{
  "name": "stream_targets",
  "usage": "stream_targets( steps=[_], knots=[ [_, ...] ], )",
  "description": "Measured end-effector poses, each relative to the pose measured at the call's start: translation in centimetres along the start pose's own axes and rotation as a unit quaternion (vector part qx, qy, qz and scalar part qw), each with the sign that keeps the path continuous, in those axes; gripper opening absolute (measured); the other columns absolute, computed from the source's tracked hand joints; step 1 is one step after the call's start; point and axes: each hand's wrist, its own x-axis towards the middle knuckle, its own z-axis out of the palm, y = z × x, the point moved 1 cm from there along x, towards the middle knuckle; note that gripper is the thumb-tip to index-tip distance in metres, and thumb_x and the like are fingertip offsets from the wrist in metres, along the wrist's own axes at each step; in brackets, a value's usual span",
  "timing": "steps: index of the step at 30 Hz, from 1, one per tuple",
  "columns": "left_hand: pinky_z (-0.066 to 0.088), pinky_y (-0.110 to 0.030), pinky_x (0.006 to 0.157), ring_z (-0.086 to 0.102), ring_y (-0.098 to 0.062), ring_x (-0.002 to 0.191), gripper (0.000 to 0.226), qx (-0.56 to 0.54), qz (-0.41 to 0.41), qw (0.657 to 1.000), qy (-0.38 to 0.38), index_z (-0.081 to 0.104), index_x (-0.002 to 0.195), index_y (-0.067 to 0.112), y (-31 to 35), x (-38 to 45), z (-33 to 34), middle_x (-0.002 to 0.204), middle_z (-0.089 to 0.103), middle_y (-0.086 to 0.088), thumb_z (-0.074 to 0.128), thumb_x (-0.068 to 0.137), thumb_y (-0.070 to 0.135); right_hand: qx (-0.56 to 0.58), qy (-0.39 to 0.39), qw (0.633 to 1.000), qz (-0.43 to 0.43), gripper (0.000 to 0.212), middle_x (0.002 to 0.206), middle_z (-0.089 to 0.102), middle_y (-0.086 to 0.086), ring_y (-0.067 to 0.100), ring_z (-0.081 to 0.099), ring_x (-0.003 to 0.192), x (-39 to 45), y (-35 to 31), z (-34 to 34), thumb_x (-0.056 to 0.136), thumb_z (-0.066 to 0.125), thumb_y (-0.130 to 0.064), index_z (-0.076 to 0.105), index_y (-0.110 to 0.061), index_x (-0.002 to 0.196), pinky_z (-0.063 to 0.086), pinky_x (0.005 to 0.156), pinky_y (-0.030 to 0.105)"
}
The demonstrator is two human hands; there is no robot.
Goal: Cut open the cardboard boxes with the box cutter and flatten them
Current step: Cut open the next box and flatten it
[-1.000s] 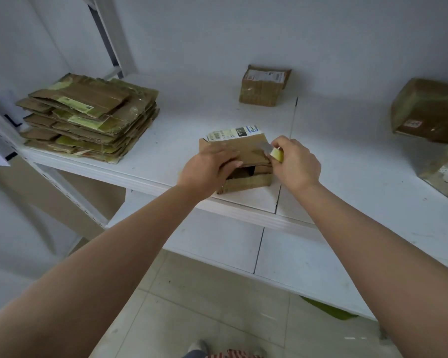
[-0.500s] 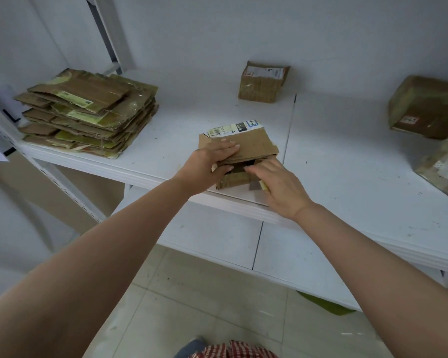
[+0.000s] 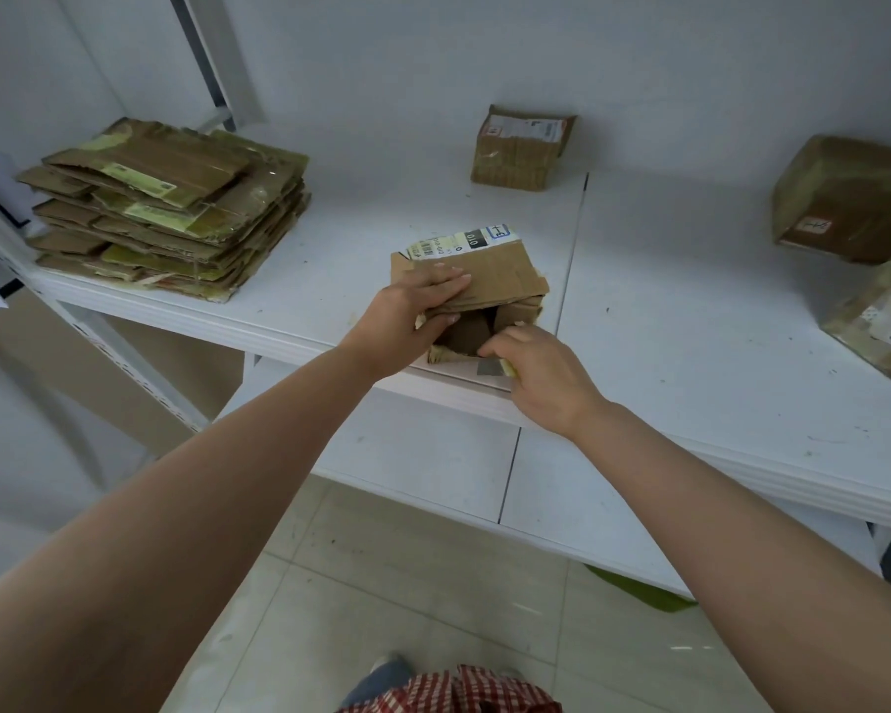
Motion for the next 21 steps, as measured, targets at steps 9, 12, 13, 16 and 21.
stream_targets(
  steps=[9, 12, 13, 16, 21],
  knots=[
    [0.02, -0.013, 0.11, 0.041, -0.022, 0.133, 0.051, 0.018, -0.002, 1.0, -0.01, 0.053, 0.136, 0.013, 0.2, 0.2, 0.6, 0.14, 0.051, -0.006, 0.067, 0.087, 0.013, -0.009, 0.021, 1.0, -0.015, 0.037, 0.113, 0.069, 0.0, 0.026, 0.06, 0.106, -2.0, 0.6, 0.9, 0.078, 0.059, 0.007, 0.072, -0.015, 0.105, 0.051, 0.083, 0.035],
    [0.02, -0.015, 0.111, 0.038, -0.02, 0.135, 0.062, 0.025, -0.015, 0.999, -0.024, 0.05, 0.138, 0.015, 0.3, 0.2, 0.6, 0.142, 0.049, -0.004, 0.074, 0.081, 0.017, 0.012, -0.006, 1.0, 0.002, 0.04, 0.117, 0.066, -0.001, 0.024, 0.056, 0.11, -1.7, 0.8, 0.3, 0.082, 0.053, 0.003, 0.068, -0.016, 0.113, 0.047, 0.088, 0.035],
    [0.021, -0.018, 0.112, 0.038, -0.02, 0.135, 0.065, 0.024, -0.021, 0.999, -0.025, 0.05, 0.138, 0.016, 0.5, 0.2, 0.5, 0.142, 0.049, -0.004, 0.076, 0.079, 0.017, 0.028, 0.004, 0.999, 0.019, 0.041, 0.118, 0.065, 0.0, 0.024, 0.056, 0.111, -1.8, 0.8, 0.3, 0.083, 0.051, 0.003, 0.066, -0.017, 0.116, 0.046, 0.089, 0.035],
    [0.029, -0.027, 0.112, 0.038, -0.02, 0.135, 0.063, 0.02, -0.048, 0.999, -0.009, 0.052, 0.135, 0.015, 1.2, -0.1, 0.7, 0.14, 0.05, -0.004, 0.077, 0.077, 0.016, 0.087, 0.117, 0.981, 0.127, 0.04, 0.123, 0.058, 0.003, 0.025, 0.057, 0.107, -2.4, 0.8, -0.2, 0.087, 0.05, 0.001, 0.057, -0.015, 0.123, 0.046, 0.088, 0.035],
    [0.051, -0.038, 0.081, 0.04, -0.021, 0.124, 0.044, 0.088, -0.145, 0.983, 0.075, 0.054, 0.121, 0.016, 3.2, -0.1, 1.9, 0.127, 0.052, 0.0, 0.071, 0.08, 0.017, 0.104, 0.218, 0.927, 0.288, 0.055, 0.117, 0.055, 0.003, 0.027, 0.06, 0.089, -0.6, 0.6, -1.5, 0.085, 0.063, -0.044, 0.039, -0.019, 0.127, 0.042, 0.069, 0.032]
  ],
)
